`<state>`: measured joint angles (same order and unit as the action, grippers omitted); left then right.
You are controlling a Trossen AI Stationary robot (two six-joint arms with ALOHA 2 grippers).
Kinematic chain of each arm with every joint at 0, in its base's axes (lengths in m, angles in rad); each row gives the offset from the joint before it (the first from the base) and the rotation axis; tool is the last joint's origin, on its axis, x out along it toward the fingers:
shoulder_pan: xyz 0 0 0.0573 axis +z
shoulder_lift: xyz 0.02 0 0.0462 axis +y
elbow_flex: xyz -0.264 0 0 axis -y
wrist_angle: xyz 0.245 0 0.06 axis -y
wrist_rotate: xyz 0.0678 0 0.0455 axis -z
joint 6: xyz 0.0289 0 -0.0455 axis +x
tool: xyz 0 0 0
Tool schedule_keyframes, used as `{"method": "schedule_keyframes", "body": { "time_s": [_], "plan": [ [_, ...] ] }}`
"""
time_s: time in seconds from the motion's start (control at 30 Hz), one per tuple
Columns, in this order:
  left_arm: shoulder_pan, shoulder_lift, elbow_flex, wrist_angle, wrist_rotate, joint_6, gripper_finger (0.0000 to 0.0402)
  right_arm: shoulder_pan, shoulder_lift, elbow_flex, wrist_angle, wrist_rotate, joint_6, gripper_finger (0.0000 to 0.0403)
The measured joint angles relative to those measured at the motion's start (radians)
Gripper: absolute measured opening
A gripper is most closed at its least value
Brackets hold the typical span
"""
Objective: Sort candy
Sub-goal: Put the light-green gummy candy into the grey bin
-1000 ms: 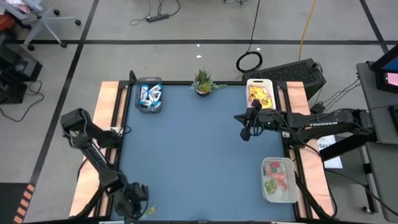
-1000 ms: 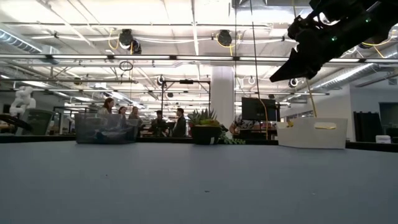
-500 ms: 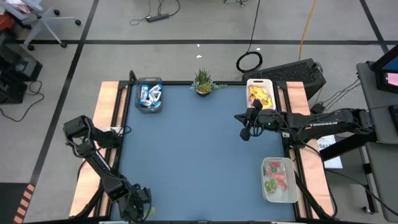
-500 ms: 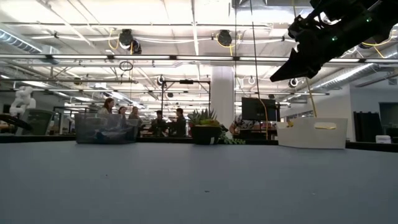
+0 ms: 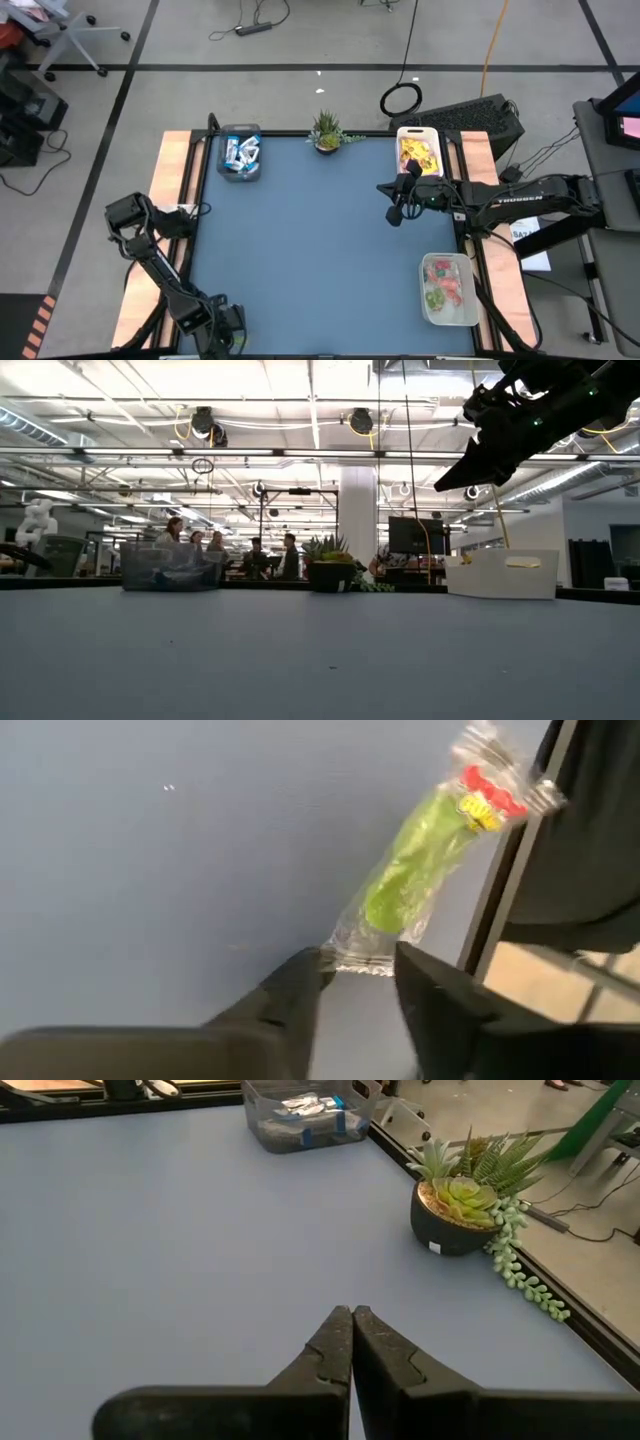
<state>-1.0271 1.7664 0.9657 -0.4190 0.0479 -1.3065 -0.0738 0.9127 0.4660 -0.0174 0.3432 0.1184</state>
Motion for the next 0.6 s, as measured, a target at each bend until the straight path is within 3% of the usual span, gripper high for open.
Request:
{"method": "schedule_keyframes", "body": {
  "time_s": [0.2,0.33,0.6],
  "plan": [
    [0.015,-0.002,0.007,-0.024,0.001,0.07,0.0016,0.0,0.0,0.0,0.0,0.0,0.0,0.0],
    [0.027,-0.003,0.008,-0.043,-0.042,0.14,0.0008,0.007,0.0,0.0,0.001,0.0,0.0,0.0],
    [0.15,-0.007,-0.043,-0.04,-0.262,0.308,0.0003,0.046,0.005,0.0,0.042,0.0,0.0,0.0]
  ]
}}
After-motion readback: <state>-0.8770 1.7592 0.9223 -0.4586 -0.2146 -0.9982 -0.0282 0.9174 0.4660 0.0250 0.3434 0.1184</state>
